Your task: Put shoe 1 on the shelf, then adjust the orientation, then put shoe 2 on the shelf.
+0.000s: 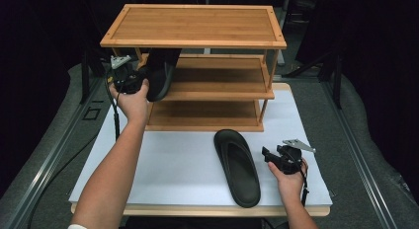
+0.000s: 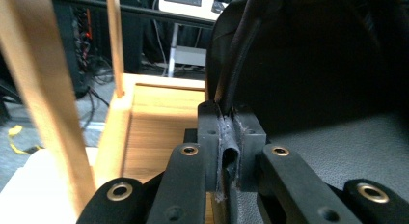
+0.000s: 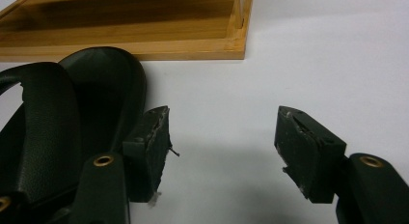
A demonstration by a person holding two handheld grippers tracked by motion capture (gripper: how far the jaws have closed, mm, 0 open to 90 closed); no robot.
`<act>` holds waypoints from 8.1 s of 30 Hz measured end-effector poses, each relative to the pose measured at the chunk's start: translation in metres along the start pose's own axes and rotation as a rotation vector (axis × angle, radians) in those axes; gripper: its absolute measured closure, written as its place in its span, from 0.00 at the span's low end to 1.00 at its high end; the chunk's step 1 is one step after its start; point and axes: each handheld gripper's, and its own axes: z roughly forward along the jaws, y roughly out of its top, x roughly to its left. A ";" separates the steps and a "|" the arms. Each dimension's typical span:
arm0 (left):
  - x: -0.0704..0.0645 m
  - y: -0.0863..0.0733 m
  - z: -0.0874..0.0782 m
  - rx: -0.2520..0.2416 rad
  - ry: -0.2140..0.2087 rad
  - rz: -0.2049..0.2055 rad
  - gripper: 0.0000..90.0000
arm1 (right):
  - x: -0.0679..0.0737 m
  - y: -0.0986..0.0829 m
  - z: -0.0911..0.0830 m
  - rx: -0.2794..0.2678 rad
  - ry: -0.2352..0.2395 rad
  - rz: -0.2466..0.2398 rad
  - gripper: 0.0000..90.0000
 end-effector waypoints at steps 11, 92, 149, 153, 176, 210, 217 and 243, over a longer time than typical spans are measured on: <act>-0.009 -0.005 0.011 0.043 0.040 -0.004 0.92 | 0.001 0.000 0.000 -0.001 0.008 -0.005 0.41; 0.022 -0.095 -0.092 -0.011 -0.273 0.091 0.55 | 0.034 -0.001 -0.016 -0.055 0.022 -0.192 0.41; 0.037 -0.164 -0.088 0.093 -0.273 0.086 0.62 | 0.065 -0.029 -0.029 0.105 0.061 -0.293 0.86; 0.038 -0.167 -0.088 0.112 -0.272 0.092 0.62 | 0.062 -0.028 -0.030 0.105 0.048 -0.285 0.89; 0.043 -0.166 -0.094 0.087 -0.232 0.095 0.64 | 0.057 -0.019 -0.031 0.054 0.071 -0.259 0.93; 0.040 -0.167 -0.087 0.082 -0.225 0.109 0.64 | 0.058 0.006 -0.066 -0.122 0.129 -0.201 0.93; 0.040 -0.168 -0.085 0.081 -0.227 0.106 0.64 | 0.061 0.018 -0.068 -0.146 0.140 -0.195 0.93; 0.040 -0.169 -0.086 0.081 -0.217 0.112 0.64 | 0.068 0.091 -0.078 -0.303 0.154 -0.163 0.93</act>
